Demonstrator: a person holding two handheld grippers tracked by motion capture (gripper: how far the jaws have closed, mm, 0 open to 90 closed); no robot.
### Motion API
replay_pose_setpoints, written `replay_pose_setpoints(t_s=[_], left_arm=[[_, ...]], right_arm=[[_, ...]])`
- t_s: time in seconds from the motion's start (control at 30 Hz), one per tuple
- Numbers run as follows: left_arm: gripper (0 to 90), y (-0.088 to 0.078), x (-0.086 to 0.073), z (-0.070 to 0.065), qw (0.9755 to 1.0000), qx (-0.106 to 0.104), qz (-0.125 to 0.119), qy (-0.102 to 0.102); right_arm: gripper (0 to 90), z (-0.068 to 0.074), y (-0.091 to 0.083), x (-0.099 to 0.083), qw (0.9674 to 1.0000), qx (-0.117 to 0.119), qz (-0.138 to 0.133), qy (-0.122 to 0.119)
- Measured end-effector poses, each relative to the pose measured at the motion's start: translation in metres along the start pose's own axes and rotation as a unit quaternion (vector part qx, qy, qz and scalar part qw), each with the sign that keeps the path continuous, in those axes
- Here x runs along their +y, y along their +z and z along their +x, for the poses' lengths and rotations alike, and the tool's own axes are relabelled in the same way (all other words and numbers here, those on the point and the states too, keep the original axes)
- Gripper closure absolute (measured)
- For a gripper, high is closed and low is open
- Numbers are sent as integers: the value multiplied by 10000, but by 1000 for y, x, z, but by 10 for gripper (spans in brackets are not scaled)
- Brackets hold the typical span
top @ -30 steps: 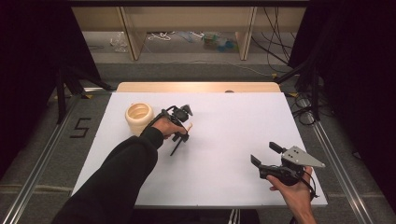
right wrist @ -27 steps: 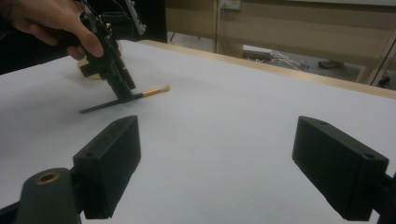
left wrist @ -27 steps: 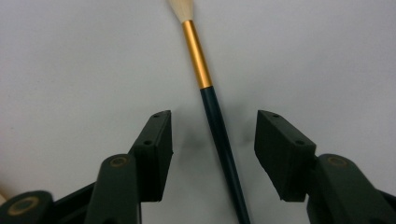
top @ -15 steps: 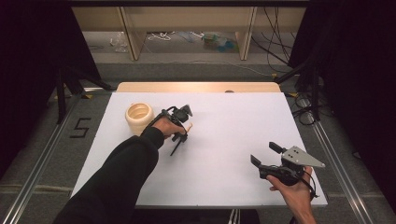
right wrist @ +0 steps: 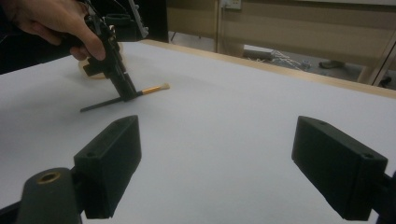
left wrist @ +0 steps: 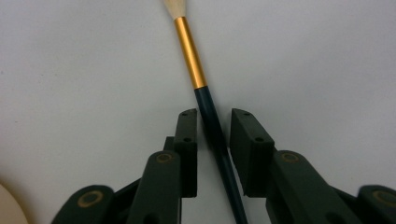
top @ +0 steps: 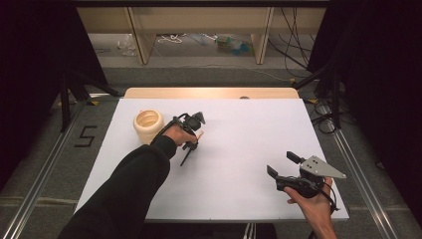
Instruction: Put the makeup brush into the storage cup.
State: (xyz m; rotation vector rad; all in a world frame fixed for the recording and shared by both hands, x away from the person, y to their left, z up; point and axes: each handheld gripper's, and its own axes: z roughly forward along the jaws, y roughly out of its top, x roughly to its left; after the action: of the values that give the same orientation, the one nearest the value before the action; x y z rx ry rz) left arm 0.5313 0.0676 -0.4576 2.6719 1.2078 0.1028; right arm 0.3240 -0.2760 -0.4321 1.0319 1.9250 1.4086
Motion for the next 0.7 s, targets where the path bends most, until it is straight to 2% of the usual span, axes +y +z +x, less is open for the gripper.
replay_pose_setpoints(t_s=[0.07, 0.23, 0.33, 0.37, 0.47, 0.63, 0.7], left_arm=[[741, 1, 0, -1, 9999, -14, -53, -115], [779, 2, 0, -1, 9998, -6, -117, -149], [798, 1, 1, 1, 9999, -51, 6, -144], [807, 2, 0, 1, 9998, -39, -75, -179], [824, 1, 0, 2, 10000, -23, -33, -89], [827, 2, 0, 2, 9999, -64, -97, -114], [827, 1, 0, 2, 10000, -61, -38, -32]], right_arm=[[168, 0, 0, 0, 10000, 1, 0, 2], [170, 0, 0, 0, 10000, 5, 3, 3], [171, 0, 0, 0, 10000, 3, 2, 0], [171, 0, 0, 0, 10000, 5, 3, 2], [172, 0, 0, 0, 10000, 4, 8, 2], [174, 0, 0, 0, 10000, 3, -9, -7], [174, 1, -1, 0, 10000, 24, 24, 42]])
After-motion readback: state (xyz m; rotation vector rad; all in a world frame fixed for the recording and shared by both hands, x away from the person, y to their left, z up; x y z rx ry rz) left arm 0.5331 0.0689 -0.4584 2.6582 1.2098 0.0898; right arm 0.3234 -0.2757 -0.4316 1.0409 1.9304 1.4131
